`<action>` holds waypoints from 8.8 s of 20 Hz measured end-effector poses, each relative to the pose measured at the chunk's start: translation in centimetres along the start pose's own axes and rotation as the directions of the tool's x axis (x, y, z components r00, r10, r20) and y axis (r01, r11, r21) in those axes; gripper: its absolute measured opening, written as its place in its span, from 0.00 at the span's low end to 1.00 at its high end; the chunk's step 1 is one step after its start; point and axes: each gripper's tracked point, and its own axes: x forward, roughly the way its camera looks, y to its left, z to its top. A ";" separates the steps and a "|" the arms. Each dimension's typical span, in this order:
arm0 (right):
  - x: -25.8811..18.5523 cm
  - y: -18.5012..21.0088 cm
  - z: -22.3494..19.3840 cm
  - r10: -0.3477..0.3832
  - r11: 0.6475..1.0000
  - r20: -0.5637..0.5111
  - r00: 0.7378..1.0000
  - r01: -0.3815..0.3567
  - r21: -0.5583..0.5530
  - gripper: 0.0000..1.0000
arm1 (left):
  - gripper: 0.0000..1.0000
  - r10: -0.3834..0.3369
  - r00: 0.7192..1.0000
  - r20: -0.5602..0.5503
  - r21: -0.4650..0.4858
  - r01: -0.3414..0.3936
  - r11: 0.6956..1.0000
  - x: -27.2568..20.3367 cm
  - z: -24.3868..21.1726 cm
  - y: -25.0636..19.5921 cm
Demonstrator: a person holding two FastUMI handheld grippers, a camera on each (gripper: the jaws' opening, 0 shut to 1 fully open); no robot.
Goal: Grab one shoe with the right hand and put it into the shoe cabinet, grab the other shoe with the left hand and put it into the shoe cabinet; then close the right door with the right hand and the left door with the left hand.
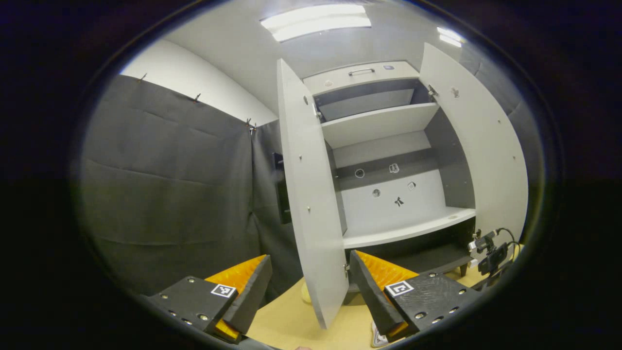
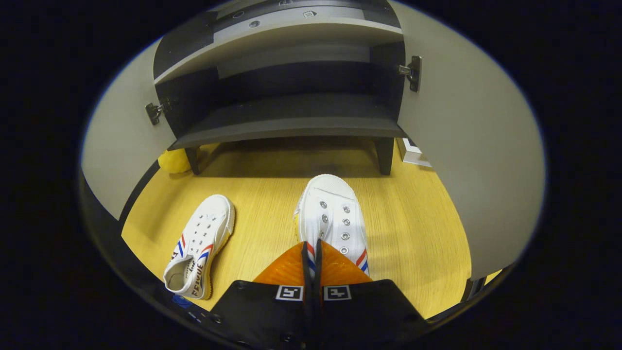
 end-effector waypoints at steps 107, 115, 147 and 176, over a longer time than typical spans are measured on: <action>-27.0 -0.3 17.0 -0.069 0.986 0.660 0.748 0.151 -0.068 1.00 | 0.96 -0.522 0.634 -0.571 -0.283 0.445 0.850 3.3 -30.6 -16.6; -26.6 -1.1 15.1 -0.082 0.987 0.629 0.773 0.149 -0.054 1.00 | 0.96 -0.507 0.515 -0.692 -0.306 0.427 0.851 2.1 -37.2 -17.5; -22.9 -0.4 12.2 -0.054 0.987 0.555 0.830 0.128 -0.096 1.00 | 0.02 -0.499 0.478 -0.723 -0.363 0.352 0.863 1.8 -38.0 -18.2; -24.4 -0.8 12.3 0.038 0.993 0.586 0.810 0.033 -0.109 1.00 | 0.01 -0.547 0.796 -0.258 -0.336 0.457 0.824 7.4 -17.9 -15.2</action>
